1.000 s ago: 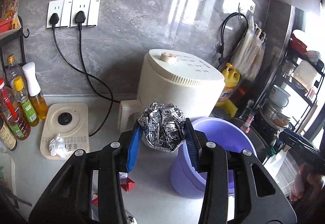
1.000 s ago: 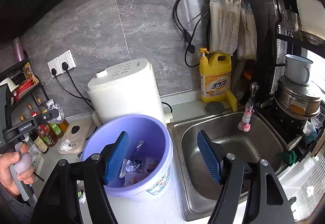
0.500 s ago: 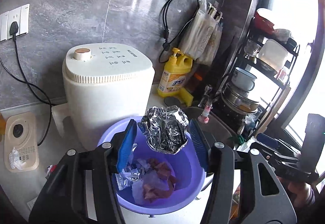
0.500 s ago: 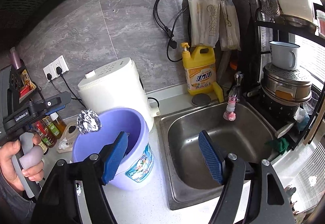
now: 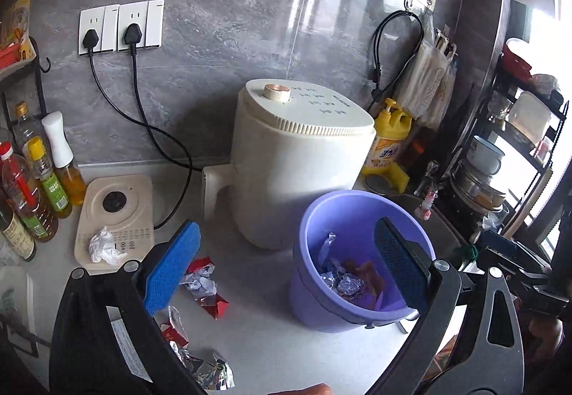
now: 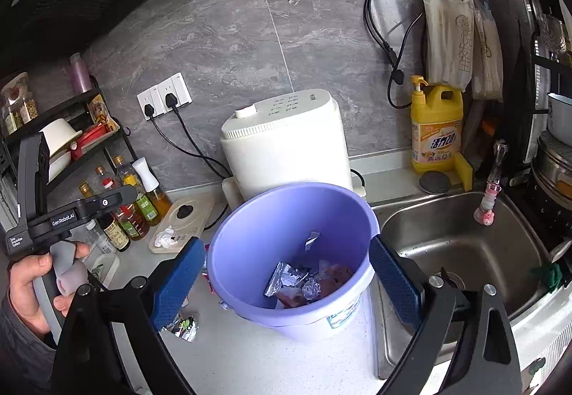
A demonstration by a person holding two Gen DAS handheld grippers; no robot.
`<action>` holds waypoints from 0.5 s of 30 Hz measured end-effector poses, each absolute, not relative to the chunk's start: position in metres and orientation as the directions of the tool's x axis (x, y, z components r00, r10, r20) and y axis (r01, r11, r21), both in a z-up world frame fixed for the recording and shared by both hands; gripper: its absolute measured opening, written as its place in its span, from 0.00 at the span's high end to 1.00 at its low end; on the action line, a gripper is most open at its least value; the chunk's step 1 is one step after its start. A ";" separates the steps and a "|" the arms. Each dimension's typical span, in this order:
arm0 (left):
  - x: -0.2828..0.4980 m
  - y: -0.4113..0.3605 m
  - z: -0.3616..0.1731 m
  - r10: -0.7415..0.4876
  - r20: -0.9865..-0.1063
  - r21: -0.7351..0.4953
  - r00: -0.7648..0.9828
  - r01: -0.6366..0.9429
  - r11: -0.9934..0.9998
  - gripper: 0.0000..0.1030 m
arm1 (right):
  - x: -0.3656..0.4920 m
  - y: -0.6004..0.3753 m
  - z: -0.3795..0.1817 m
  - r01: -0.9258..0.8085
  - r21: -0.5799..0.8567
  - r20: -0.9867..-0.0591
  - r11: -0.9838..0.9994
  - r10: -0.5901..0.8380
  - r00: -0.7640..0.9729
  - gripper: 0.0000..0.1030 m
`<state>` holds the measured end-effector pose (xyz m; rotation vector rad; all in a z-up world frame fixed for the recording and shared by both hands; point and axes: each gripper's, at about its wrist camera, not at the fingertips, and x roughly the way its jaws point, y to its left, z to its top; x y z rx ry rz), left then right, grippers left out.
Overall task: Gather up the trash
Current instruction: 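Carry the foil ball over the purple bucket and open the left tool, then grasp the silver snack bag on the counter with the right tool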
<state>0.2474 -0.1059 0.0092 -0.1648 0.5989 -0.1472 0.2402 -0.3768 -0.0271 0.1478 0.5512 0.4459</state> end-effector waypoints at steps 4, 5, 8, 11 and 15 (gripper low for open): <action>0.227 -0.069 -0.001 -0.109 -0.564 -0.184 0.818 0.004 0.983 0.06 | 0.237 -0.344 -0.028 -0.434 0.238 -0.482 0.869 0.494 0.724 0.12; 0.223 -0.060 -0.004 -0.097 -0.570 -0.188 0.816 -0.015 0.982 0.06 | 0.236 -0.337 -0.029 -0.448 0.234 -0.485 0.863 0.503 0.715 0.12; 0.209 -0.035 -0.014 -0.056 -0.589 -0.195 0.807 -0.074 0.978 0.06 | 0.231 -0.314 -0.031 -0.492 0.225 -0.495 0.841 0.534 0.686 0.15; 0.197 -0.013 -0.024 -0.032 -0.601 -0.208 0.799 -0.117 0.971 0.06 | 0.226 -0.292 -0.033 -0.529 0.215 -0.510 0.821 0.557 0.656 0.19; 0.185 0.014 -0.038 -0.006 -0.622 -0.221 0.783 -0.169 0.961 0.06 | 0.220 -0.261 -0.038 -0.577 0.200 -0.535 0.792 0.582 0.612 0.26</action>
